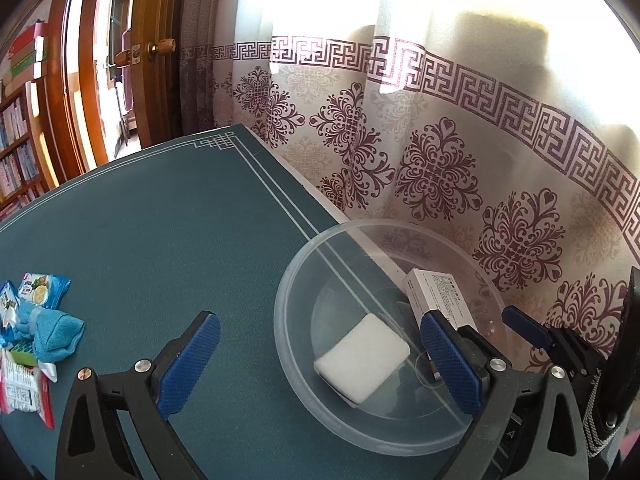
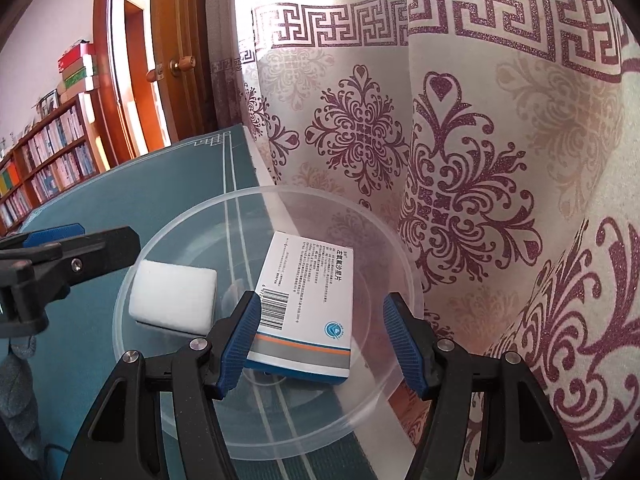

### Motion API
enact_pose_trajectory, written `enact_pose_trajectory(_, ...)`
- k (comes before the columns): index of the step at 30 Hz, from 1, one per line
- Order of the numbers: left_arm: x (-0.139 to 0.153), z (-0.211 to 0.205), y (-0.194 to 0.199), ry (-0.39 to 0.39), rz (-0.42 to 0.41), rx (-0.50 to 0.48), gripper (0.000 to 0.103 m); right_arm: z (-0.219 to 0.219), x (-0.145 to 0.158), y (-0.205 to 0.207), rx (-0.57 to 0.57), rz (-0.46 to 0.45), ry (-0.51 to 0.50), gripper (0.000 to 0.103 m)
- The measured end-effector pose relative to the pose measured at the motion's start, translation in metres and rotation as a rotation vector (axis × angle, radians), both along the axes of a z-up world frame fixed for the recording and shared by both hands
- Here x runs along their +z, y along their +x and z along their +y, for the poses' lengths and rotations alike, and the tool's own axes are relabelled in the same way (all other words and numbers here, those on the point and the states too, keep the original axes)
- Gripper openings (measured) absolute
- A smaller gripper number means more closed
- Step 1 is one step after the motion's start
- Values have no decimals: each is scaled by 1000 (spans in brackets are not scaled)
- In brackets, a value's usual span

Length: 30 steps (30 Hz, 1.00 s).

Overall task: Organize objects
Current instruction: 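Open both grippers to release box and sponge, then withdraw toward the pile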

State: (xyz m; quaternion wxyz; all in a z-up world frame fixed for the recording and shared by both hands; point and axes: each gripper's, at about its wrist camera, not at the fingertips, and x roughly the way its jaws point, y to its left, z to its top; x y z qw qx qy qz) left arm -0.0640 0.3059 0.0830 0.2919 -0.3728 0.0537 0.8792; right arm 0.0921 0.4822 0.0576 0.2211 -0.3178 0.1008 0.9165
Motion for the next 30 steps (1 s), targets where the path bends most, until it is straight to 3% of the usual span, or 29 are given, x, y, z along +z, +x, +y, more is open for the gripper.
enact_pose_trajectory(7,2,-18,0,-45,58,106,102,-6,4,1,20,31,-18,70)
enact_pose_trajectory(13,4,-30,6,-56,108,141,103,-18,11,5,59,83,-24,70)
enact_pose_trajectory(30,1,-83,13,-82,144,250,103,-68,18,5,182,126,5,79)
